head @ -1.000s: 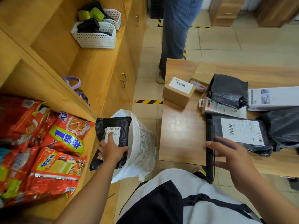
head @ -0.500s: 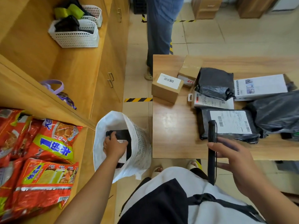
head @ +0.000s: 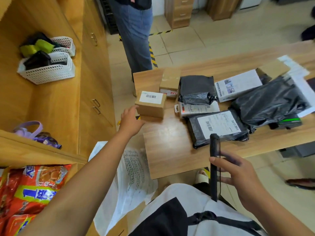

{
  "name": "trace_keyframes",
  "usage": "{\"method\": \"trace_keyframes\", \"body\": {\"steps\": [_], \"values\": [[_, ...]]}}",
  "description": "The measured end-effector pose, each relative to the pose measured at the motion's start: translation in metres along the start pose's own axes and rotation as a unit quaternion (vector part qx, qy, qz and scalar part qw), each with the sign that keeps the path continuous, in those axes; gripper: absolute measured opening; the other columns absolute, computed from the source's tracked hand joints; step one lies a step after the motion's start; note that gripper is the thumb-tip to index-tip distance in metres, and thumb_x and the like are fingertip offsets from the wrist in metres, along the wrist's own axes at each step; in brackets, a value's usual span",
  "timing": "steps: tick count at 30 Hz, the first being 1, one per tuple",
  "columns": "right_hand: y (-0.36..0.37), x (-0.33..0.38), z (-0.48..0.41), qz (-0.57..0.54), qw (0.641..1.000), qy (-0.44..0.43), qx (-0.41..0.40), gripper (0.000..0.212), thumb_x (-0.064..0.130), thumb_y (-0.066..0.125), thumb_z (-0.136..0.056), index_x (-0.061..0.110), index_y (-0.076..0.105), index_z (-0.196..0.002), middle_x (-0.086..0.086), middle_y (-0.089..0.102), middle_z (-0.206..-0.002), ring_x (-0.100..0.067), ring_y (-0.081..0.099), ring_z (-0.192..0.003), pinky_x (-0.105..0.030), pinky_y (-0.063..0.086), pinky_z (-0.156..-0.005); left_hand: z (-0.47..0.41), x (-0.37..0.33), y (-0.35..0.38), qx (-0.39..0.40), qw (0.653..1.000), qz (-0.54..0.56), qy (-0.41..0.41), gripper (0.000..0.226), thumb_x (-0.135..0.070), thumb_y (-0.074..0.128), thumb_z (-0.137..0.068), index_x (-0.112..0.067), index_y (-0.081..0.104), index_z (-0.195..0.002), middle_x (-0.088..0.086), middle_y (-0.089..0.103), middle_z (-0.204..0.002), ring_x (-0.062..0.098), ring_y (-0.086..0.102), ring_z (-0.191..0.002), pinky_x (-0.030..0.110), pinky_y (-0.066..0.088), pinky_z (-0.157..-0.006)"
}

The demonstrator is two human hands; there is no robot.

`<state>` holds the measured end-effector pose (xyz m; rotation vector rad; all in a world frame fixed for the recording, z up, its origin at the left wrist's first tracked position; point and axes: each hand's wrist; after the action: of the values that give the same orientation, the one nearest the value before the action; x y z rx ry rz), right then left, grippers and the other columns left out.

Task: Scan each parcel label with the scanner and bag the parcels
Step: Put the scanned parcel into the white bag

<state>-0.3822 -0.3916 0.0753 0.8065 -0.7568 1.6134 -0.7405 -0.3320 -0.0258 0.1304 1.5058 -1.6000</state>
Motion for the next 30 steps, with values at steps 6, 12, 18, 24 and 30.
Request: {"method": "trace_keyframes", "body": {"steps": [6, 12, 18, 24, 30], "values": [[-0.022, -0.010, 0.014, -0.034, 0.998, 0.002, -0.055, 0.042, 0.027, 0.085, -0.056, 0.015, 0.081, -0.096, -0.021, 0.063, -0.094, -0.011, 0.072, -0.061, -0.025, 0.058, -0.051, -0.068, -0.057, 0.002, 0.078, 0.954, -0.272, 0.098, 0.086, -0.015, 0.064, -0.083, -0.028, 0.018, -0.155, 0.004, 0.008, -0.164, 0.032, 0.015, -0.146, 0.045, 0.027, -0.114], [-0.038, -0.018, 0.023, -0.031, 0.995, 0.006, -0.094, 0.048, 0.030, 0.085, -0.056, 0.014, 0.080, -0.101, -0.033, 0.061, -0.107, -0.014, 0.071, -0.063, -0.028, 0.059, -0.053, -0.086, -0.064, 0.006, 0.152, 0.911, -0.375, 0.080, 0.084, -0.017, 0.057, -0.091, -0.027, 0.005, -0.157, 0.003, 0.006, -0.164, 0.033, 0.010, -0.148, 0.052, 0.024, -0.114], [-0.054, -0.016, 0.019, -0.055, 0.994, 0.004, -0.091, 0.021, 0.013, 0.084, -0.072, 0.013, 0.081, -0.092, -0.021, 0.063, -0.089, -0.011, 0.070, -0.060, -0.026, 0.058, -0.050, -0.077, -0.067, 0.010, 0.131, 0.898, -0.412, 0.084, 0.087, -0.013, 0.061, -0.087, -0.022, 0.010, -0.157, 0.009, 0.025, -0.154, 0.037, 0.025, -0.138, 0.049, 0.037, -0.109], [-0.072, -0.011, 0.004, -0.055, 0.996, 0.005, -0.076, 0.023, 0.012, 0.083, -0.077, 0.012, 0.079, -0.100, -0.036, 0.061, -0.108, -0.009, 0.070, -0.060, -0.027, 0.058, -0.050, -0.049, -0.059, 0.017, 0.109, 0.925, -0.356, 0.068, 0.080, -0.018, 0.064, -0.085, -0.025, 0.023, -0.154, 0.008, 0.030, -0.150, 0.034, 0.040, -0.128, 0.045, 0.041, -0.104], [-0.086, -0.004, -0.015, -0.042, 0.999, 0.009, -0.008, 0.028, 0.027, 0.090, -0.064, 0.024, 0.083, -0.091, -0.030, 0.065, -0.100, -0.018, 0.076, -0.073, -0.039, 0.064, -0.062, -0.002, -0.059, 0.032, 0.127, 0.932, -0.334, 0.065, 0.076, -0.013, 0.062, -0.087, -0.021, 0.024, -0.152, 0.010, 0.031, -0.146, 0.033, 0.042, -0.125, 0.047, 0.046, -0.099]]}}
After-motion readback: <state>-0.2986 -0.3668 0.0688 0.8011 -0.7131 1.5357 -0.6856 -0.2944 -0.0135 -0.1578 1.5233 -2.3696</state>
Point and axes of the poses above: each hand's wrist, its own z-axis away from the middle knuckle, its own y-axis out of the palm, x = y × z
